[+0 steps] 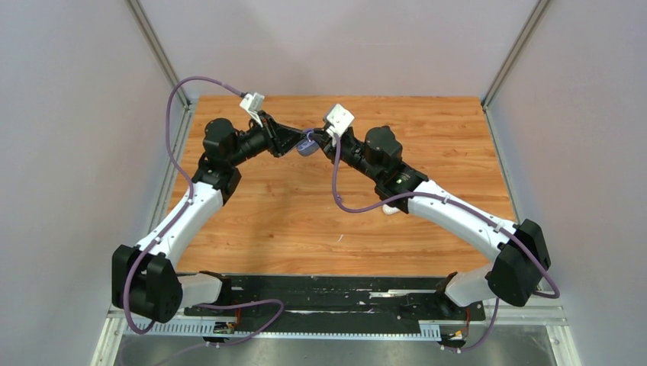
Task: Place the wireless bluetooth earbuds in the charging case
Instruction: Place the earbud in the charging case.
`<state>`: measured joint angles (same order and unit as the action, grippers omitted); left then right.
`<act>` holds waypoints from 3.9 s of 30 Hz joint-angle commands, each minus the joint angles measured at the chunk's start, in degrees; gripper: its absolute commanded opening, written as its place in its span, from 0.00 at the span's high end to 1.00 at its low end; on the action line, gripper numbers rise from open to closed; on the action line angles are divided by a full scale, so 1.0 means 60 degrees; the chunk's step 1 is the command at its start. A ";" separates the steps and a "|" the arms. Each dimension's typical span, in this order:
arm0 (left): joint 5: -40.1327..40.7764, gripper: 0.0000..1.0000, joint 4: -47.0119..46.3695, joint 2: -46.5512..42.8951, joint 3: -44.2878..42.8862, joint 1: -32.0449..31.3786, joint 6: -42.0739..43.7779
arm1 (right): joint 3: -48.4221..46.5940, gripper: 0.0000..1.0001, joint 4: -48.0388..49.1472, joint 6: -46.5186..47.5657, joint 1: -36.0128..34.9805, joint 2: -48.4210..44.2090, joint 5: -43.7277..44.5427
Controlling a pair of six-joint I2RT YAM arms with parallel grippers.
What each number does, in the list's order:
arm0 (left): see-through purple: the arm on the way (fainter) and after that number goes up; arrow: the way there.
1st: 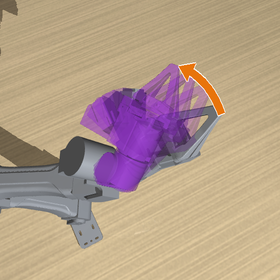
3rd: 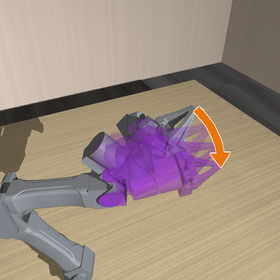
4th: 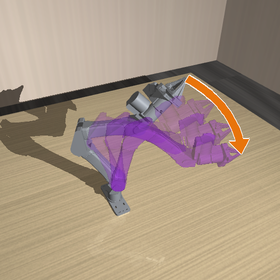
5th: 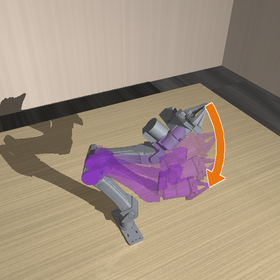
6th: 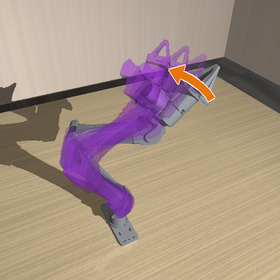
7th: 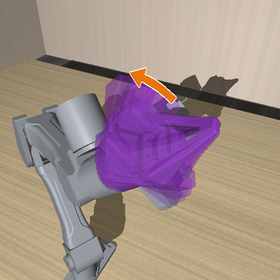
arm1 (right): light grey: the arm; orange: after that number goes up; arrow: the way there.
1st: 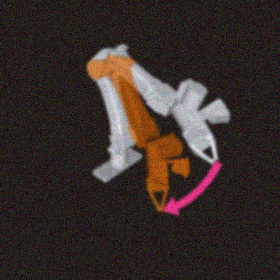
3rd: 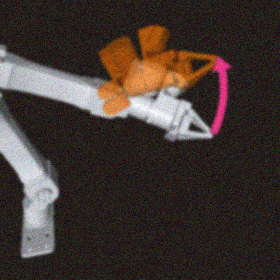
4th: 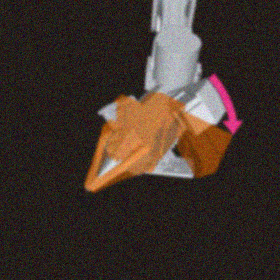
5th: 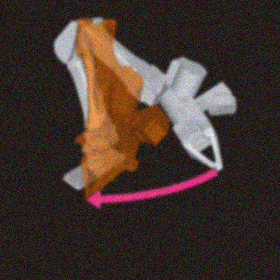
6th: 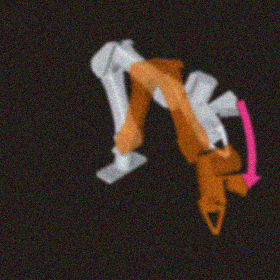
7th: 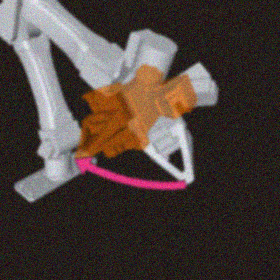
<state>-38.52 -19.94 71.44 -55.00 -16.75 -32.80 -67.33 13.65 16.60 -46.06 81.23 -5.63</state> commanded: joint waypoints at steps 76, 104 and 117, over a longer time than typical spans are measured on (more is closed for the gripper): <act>-0.2299 1.00 0.3270 -0.1427 -0.0496 -0.0744 0.8854 | -0.3812 0.12 -0.6358 -0.4904 0.3501 0.2647 -1.0628; -0.1332 1.00 0.2114 -0.0970 -0.0594 -0.1103 0.7346 | -0.4308 0.06 -0.6362 -0.5115 0.3325 0.3646 -1.0884; -0.1271 1.00 0.2028 -0.1153 -0.0532 -0.1119 0.7145 | -0.3934 0.08 -0.6006 -0.6125 0.3634 0.3926 -1.0474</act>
<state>-45.89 -4.10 65.60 -56.53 -23.16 11.88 -91.11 -25.34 -17.80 -25.17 104.09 -69.91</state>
